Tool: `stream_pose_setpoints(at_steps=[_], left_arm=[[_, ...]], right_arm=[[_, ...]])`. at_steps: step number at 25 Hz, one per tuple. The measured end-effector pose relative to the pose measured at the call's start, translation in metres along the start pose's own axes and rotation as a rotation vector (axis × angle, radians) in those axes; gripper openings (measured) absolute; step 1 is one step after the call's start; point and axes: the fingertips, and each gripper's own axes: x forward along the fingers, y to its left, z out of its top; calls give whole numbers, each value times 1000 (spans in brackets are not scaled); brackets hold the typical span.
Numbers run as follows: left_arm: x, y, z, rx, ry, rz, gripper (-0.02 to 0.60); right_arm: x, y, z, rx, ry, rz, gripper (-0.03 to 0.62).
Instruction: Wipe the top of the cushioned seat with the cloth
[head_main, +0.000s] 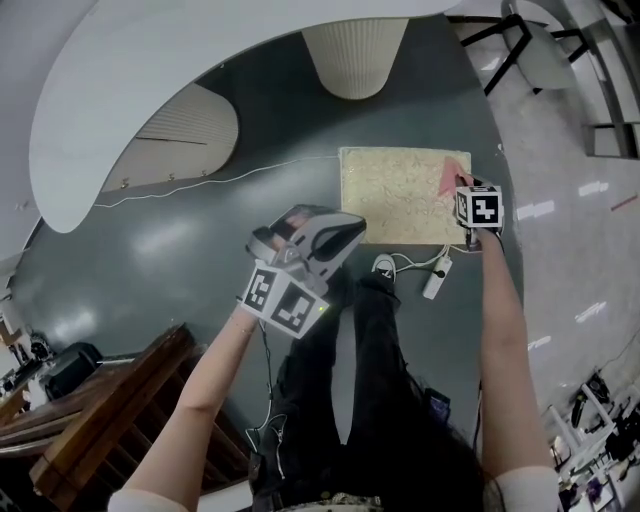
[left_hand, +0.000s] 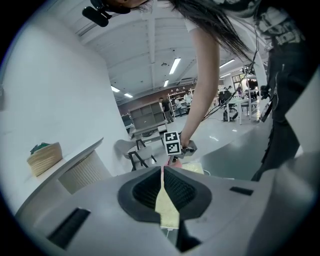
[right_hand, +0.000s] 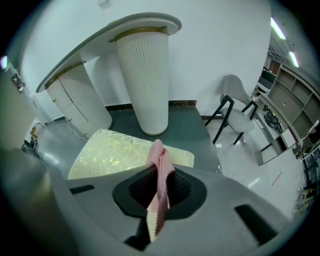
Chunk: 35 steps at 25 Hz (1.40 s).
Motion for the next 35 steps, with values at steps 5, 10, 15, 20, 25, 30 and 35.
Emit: stream_pose_setpoints(at_steps=[5, 10, 15, 20, 25, 30, 35], left_arm=[[8, -8, 10, 4, -1, -14, 17], [11, -14, 14, 8, 4, -21, 17], [6, -12, 15, -7, 11, 0, 17], [-4, -7, 13, -23, 19, 32, 17], [-19, -2, 4, -39, 33, 66, 17], [-36, -4, -11, -64, 51, 93, 17], [-51, -3, -26, -88, 67, 118, 17]], right_arm=[[-12, -33, -13, 32, 3, -38, 8], [-22, -43, -15, 48, -8, -45, 8], [-33, -11, -3, 30, -66, 41, 8], [-36, 52, 8, -25, -99, 160, 8], [-24, 127, 14, -80, -94, 268, 8], [-9, 196, 21, -128, -84, 354, 8], [3, 241, 23, -157, -62, 400, 8]])
